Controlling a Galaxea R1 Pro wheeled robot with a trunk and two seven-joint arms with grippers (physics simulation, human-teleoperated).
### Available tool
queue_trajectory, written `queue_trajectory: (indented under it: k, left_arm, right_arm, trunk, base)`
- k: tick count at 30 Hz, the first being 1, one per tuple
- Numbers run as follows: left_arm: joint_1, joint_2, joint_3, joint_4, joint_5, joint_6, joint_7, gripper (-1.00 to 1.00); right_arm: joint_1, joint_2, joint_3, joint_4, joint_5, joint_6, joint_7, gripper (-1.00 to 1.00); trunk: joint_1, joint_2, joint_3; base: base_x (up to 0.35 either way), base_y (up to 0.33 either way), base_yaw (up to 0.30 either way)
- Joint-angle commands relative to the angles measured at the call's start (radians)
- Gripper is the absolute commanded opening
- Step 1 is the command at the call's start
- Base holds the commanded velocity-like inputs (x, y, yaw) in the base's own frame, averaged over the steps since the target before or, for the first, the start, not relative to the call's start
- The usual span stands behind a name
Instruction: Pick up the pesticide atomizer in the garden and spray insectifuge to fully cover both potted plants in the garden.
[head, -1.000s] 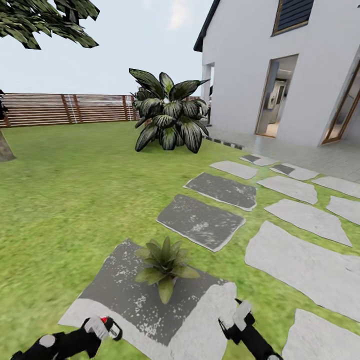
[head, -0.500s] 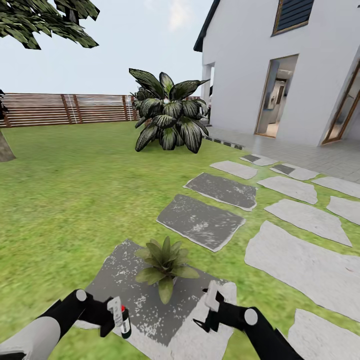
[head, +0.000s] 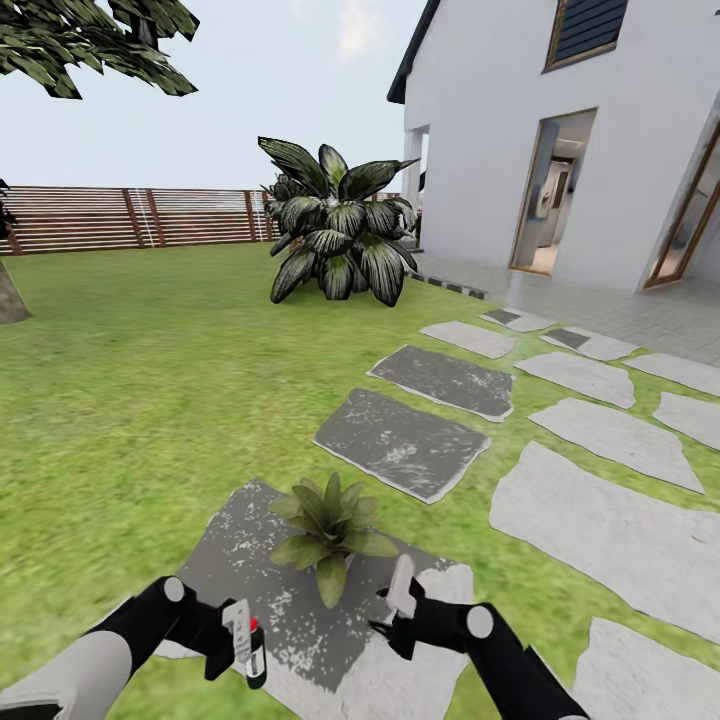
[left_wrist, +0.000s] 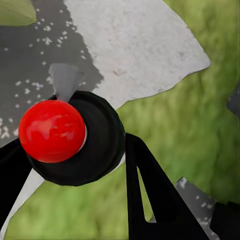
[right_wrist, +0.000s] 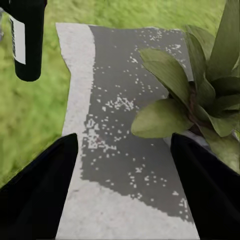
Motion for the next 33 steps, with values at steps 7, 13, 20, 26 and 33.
queue_trajectory:
  k: [7, 13, 20, 26, 33]
  left_arm:
    - [0.009, -0.061, -0.053, -0.001, -0.027, -0.018, 0.007, -1.0]
    - [0.01, -0.1, -0.056, -0.002, -0.026, -0.023, 0.01, -1.0]
    - [0.003, -0.129, -0.059, -0.004, -0.026, -0.025, 0.008, -1.0]
    - [-0.009, -0.144, -0.059, -0.005, -0.026, -0.057, 0.0, -1.0]
    - [-0.014, -0.156, -0.059, -0.039, -0.026, -0.059, -0.037, -1.0]
  right_arm:
    - [-0.001, 0.062, 0.009, -0.007, 0.01, -0.006, 0.096, -1.0]
    - [-0.002, 0.078, 0.011, -0.011, 0.011, -0.006, 0.113, -1.0]
    - [-0.001, 0.079, 0.011, -0.011, 0.012, -0.006, 0.114, -1.0]
    - [-0.002, 0.078, 0.011, -0.01, 0.013, -0.006, 0.114, -1.0]
    - [-0.002, 0.077, 0.011, -0.011, 0.013, -0.007, 0.114, -1.0]
  trunk:
    - [0.0, 0.0, -0.001]
    - [0.0, 0.0, -0.001]
    - [0.0, 0.0, -0.001]
    - [0.0, 0.0, -0.001]
    - [0.0, 0.0, -0.001]
  base:
    - [0.0, 0.0, 0.0]
    - [0.0, 0.0, 0.0]
    - [0.0, 0.0, 0.0]
    - [0.0, 0.0, 0.0]
    - [0.0, 0.0, 0.0]
